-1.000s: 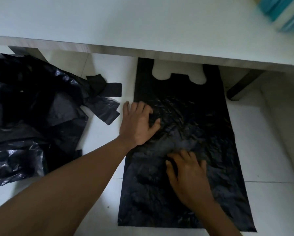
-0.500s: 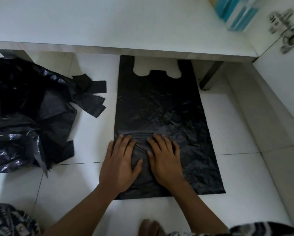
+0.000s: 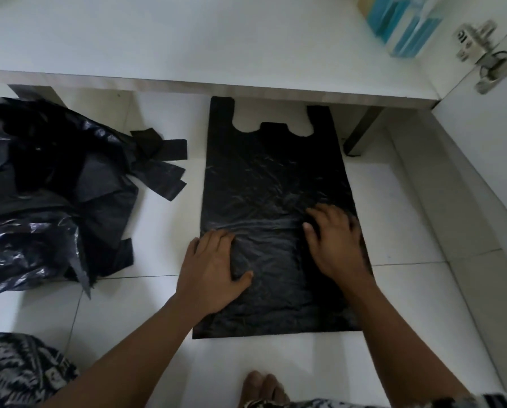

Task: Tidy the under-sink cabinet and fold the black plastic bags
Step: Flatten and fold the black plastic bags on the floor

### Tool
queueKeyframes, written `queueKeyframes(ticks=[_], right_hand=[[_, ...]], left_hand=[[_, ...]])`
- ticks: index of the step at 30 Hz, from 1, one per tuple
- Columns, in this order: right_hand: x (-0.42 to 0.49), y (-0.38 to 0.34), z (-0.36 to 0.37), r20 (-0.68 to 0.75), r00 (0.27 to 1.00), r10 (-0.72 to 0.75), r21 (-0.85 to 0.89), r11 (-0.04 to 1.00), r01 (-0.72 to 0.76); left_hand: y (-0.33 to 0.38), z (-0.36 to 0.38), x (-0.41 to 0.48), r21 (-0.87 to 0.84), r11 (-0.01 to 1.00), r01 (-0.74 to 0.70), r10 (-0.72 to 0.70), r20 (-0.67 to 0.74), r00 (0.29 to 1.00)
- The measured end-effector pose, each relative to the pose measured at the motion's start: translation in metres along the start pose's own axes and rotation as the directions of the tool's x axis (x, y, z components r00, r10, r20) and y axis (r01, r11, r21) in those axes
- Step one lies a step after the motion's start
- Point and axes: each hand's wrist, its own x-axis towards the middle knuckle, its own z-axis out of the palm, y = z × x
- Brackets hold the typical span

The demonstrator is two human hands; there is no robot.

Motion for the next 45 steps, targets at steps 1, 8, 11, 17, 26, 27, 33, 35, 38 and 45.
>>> queueKeyframes(ticks=[1,8,11,17,26,27,33,35,38,45], right_hand=[[0.002,-0.018,0.007,0.024,0.998,-0.061,-0.001,0.998,0.061],[0.014,-0.062,0.016,0.144,0.990,0.003,-0.125,0.992,0.015],[0.040,-0.103,0.003,0.137,0.987,-0.078,-0.011,0.997,0.081],[0.058,-0.231,-0.002,0.240,0.857,-0.457,0.596,0.766,0.241],[0.063,-0.322,0.040,0.257,0.667,-0.700,0.502,0.686,0.526],[0.066,-0.322,0.046,0.264,0.682,-0.682,0.434,0.715,0.548],[0.080,-0.316,0.037,0.066,0.764,-0.642,0.694,0.579,0.427],[0.079,-0.323,0.014,-0.046,0.847,-0.529,0.844,0.432,0.316],[0.082,-0.334,-0.014,-0.006,0.842,-0.539,0.940,0.285,0.189],[0.086,-0.327,-0.004,0.205,0.802,-0.562,0.959,0.281,-0.048]], left_hand=[[0.001,-0.004,0.004,0.009,1.000,0.013,-0.013,0.023,1.000],[0.000,-0.040,0.020,-0.073,0.996,0.057,-0.048,0.119,0.992],[-0.010,-0.083,0.021,-0.084,0.995,0.047,-0.057,-0.118,0.991],[-0.060,-0.196,-0.007,0.146,0.960,0.239,-0.111,-0.587,0.802],[-0.127,-0.263,-0.001,0.525,0.725,0.446,-0.517,-0.014,0.856],[-0.129,-0.260,-0.001,0.511,0.725,0.461,-0.528,-0.017,0.849],[-0.131,-0.256,-0.010,0.487,0.726,0.486,-0.554,-0.005,0.833],[-0.127,-0.257,-0.009,0.445,0.702,0.556,-0.591,-0.072,0.804],[-0.127,-0.256,-0.005,0.385,0.641,0.663,-0.674,-0.130,0.727],[-0.132,-0.244,-0.006,0.224,0.808,0.545,-0.500,-0.229,0.835]])
